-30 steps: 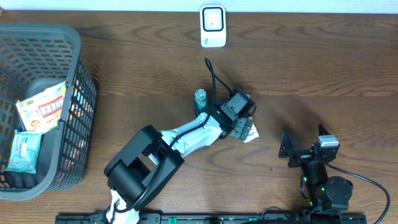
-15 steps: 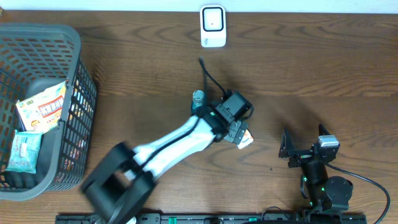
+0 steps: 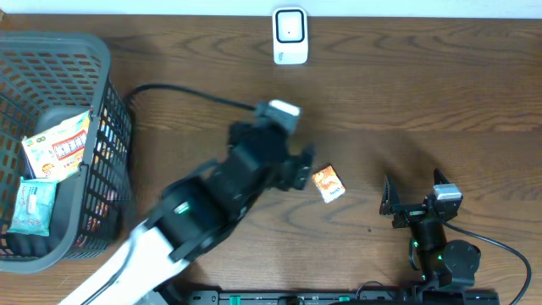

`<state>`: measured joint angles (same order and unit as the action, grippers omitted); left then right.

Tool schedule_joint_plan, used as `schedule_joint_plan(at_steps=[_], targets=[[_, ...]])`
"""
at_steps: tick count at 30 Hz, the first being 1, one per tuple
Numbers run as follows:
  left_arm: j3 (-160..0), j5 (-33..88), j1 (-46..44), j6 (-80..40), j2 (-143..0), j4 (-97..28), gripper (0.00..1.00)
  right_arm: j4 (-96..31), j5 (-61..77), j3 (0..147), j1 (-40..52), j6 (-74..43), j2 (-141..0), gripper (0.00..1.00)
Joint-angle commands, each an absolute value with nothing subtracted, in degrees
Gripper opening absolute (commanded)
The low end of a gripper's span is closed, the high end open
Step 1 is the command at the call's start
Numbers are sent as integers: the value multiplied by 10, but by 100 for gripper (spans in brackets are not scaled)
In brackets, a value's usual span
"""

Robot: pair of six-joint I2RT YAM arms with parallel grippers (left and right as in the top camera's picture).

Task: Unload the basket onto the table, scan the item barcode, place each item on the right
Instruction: 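Place the wipes pack on the table right of the bottle, then reach the left gripper into the basket and grasp the red TOP chocolate bar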

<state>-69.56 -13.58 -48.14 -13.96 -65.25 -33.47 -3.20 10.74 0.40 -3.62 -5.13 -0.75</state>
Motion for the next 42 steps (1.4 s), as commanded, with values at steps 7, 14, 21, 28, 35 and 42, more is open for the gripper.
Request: schedule_joint_plan(at_steps=[7,14,21,28,35,42], targets=[[-726,-341,-344,-133,-524,-399,98,-34,111,3,-34,-46,-8,99],[-726,-305,-109,-284,-509,-482,98,-34,111,3,-34,-46,-8,99],[-726,-204,51,-364,-548,-543,98,-35,111,3,-34,-46,-8,99],[-726,-124,146,-366,-599,-571,98,-34,111,3,-34,-46,-8,99],[-726,-74,231,-393,-646,-594,98,-34,111,3,-34,-46,-8,99],[-726,4,309,-393,-698,-595,98,-34,111,3,-34,-46,-8,99]])
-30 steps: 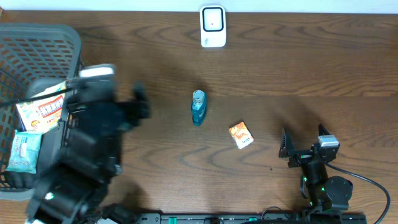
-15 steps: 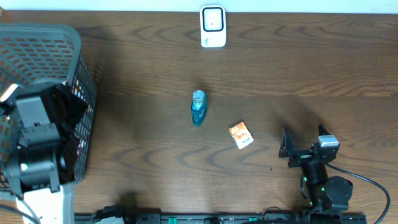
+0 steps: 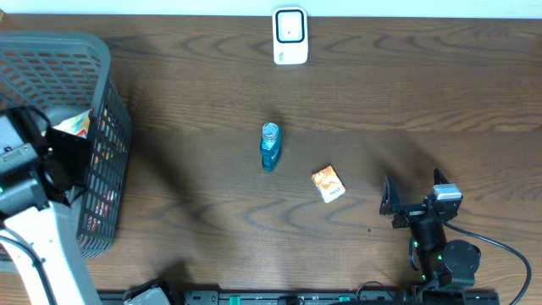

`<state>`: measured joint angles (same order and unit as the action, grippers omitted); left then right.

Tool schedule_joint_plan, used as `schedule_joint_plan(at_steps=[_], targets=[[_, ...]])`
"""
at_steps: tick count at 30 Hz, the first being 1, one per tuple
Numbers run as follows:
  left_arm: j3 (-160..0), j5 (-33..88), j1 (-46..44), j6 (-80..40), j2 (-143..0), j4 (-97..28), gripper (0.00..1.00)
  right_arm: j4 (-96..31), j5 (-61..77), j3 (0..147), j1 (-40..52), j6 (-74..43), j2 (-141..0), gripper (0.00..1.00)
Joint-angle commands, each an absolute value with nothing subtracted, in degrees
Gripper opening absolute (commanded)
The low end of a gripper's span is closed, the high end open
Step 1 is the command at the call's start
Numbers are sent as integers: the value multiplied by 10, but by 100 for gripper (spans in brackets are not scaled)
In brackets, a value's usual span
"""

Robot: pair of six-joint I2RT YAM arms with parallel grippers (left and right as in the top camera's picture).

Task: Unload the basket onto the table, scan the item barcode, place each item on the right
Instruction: 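Reach the left gripper into the basket and grasp the red TOP chocolate bar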

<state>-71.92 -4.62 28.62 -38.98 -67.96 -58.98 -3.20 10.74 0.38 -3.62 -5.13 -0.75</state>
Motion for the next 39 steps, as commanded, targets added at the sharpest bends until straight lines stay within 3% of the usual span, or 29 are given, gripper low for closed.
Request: schedule_joint_plan(at_steps=[1,39], targets=[[-726,10,317,-393,-705,-596,98,-35,111,3,-34,-46,-8,99],[-675,6,387,-408,-799,-564,98,-35,111,3,-34,-46,-8,99]])
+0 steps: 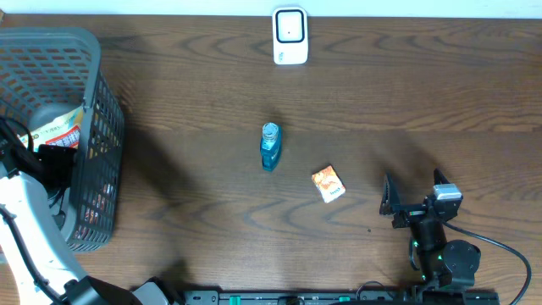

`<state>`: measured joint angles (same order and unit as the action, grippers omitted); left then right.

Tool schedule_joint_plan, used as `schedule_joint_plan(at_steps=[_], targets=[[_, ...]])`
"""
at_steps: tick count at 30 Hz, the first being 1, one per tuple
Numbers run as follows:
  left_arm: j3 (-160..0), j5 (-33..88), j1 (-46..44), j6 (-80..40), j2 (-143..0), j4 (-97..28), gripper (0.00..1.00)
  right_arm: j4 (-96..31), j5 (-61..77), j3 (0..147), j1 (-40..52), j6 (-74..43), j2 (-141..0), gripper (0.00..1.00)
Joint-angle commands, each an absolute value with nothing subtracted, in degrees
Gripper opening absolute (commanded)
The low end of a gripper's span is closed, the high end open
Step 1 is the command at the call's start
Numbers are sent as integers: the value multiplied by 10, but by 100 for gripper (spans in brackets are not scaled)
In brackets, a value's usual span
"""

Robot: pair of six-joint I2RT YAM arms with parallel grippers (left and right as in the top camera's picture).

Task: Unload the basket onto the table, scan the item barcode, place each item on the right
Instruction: 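Reach the left gripper into the basket and grasp the red TOP chocolate bar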

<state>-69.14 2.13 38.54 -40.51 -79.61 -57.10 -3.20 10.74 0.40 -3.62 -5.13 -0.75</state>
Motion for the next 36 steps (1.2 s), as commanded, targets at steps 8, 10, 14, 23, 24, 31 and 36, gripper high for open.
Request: schedule_joint_plan(at_steps=[8,10,14,23,24,31,36], targets=[[-670,4,387,-409,-857,-548,98,-34,111,3,-34,-46,-8,99],[-670,4,387,-410,-879,-547,98,-35,111,3,-34,-46,-8,99],[-670,4,387,-411,-921,-548,98,-35,111,3,-34,-46,-8,99],[-670,8,387,-519,-998,-594,98,-34,111,3,-34,-46,-8,99],[-670,10,387,-538,-1000,-599,98,-34,111,3,-34,-46,-8,99],[-670,11,387,-647,-1000,-632,98,-35,111,3,-34,-46,-8,99],[-669,9,387,-654,-1000,-633,98,-34,111,3,-34,-46,-8,99]])
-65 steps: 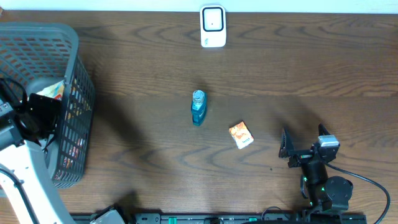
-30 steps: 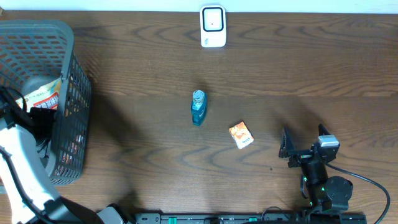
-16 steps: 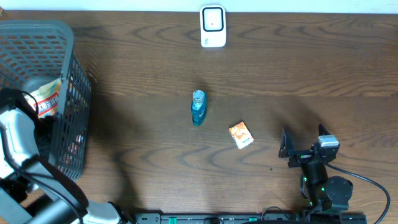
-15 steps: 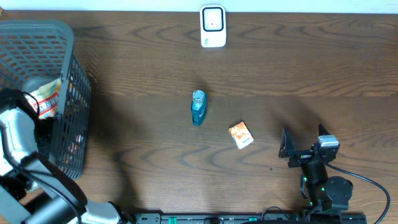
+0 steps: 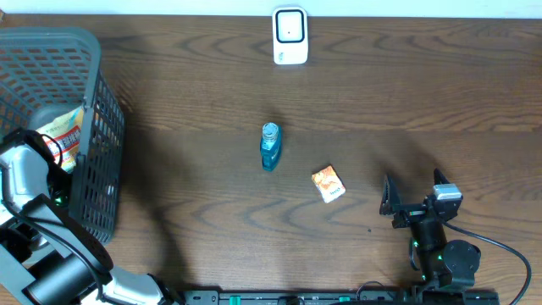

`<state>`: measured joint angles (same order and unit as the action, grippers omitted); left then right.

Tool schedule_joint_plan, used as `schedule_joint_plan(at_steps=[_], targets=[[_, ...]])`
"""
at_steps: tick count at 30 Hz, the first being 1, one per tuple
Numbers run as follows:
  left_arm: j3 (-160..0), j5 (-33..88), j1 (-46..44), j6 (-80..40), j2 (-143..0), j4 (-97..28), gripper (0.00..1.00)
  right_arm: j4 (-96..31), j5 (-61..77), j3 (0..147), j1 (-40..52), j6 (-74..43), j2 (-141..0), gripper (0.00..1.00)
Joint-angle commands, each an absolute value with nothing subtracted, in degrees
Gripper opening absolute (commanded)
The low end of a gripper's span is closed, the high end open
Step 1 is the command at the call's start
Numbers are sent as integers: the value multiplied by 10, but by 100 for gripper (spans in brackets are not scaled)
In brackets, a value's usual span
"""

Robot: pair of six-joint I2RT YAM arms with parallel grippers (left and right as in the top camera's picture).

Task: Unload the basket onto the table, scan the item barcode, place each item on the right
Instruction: 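Reach the left gripper into the basket and grasp the red TOP chocolate bar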

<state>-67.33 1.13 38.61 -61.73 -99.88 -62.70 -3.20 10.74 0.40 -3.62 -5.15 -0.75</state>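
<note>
A small blue bottle lies on the table's middle. An orange packet lies to its right. The white barcode scanner stands at the far edge. My left arm reaches into the grey basket at the left, beside a printed snack packet. Its fingers are hidden among the basket's contents. My right gripper rests open near the front right, holding nothing.
The basket holds several packets, mostly hidden by the mesh wall and the arm. A black cable runs from the right arm's base. The dark base rail lines the front edge.
My left arm has shifted inside the basket; its wrist now lies lower and nearer the front left corner. The bottle, the orange packet and the right arm have not moved.
My left arm first stretched over the table's middle, next to the orange packet. Then the blue bottle lay there alone and the arm was back at the basket. It then reached into the basket, where it still is.
</note>
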Motion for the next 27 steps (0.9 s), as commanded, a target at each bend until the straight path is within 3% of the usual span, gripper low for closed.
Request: schedule_joint_plan(at_steps=[1,10,11,12,14,15,27], targets=[[-668,8,387,-660,-1000,-630,98,-34,111,3,-34,-46,-8,99],[-579,7,387,-672,-1000,-521,99,-34,111,3,-34,-46,-8,99],[-568,7,387,-672,-1000,-514,90,-34,111,3,-34,-46,-8,99],[-560,7,387,-672,-1000,-510,72,-34,111,3,-34,-46,-8,99],[-553,6,387,-671,-1000,-507,24,-34,111,3,-34,-46,-8,99],[-553,7,387,-665,-1000,-506,8,-34,111,3,-34,-46,-8,99],[-667,9,388,-522,-919,-532,7,-34,111,3,-34,-46,-8,99]])
